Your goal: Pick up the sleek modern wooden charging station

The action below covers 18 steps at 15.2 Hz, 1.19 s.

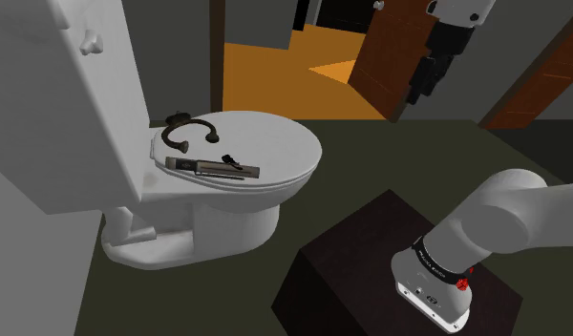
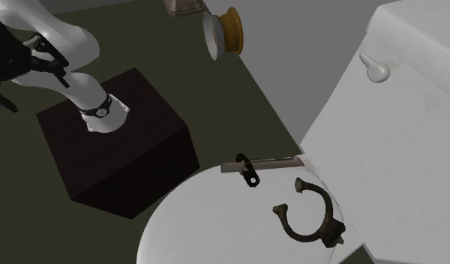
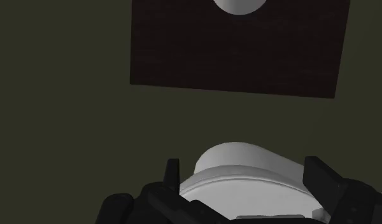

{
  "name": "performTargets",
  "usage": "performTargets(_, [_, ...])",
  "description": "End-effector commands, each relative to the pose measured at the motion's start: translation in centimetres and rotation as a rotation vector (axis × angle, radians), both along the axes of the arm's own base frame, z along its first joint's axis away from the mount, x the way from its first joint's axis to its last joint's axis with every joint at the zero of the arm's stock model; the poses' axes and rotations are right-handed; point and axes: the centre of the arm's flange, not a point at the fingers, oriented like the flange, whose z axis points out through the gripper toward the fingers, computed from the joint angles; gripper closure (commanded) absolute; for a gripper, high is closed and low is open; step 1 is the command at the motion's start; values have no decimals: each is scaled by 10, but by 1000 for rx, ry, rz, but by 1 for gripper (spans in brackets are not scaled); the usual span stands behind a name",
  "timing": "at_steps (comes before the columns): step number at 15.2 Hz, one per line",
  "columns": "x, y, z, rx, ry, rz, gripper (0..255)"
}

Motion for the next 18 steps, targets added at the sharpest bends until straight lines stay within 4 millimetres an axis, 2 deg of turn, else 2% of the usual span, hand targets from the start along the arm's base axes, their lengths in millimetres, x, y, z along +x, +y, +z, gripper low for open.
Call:
performTargets(1, [0, 0, 0, 0, 0, 0, 0])
performTargets(9, [84, 17, -63, 96, 32, 143, 0])
performTargets(18, [172, 58, -133, 204, 68, 303, 0])
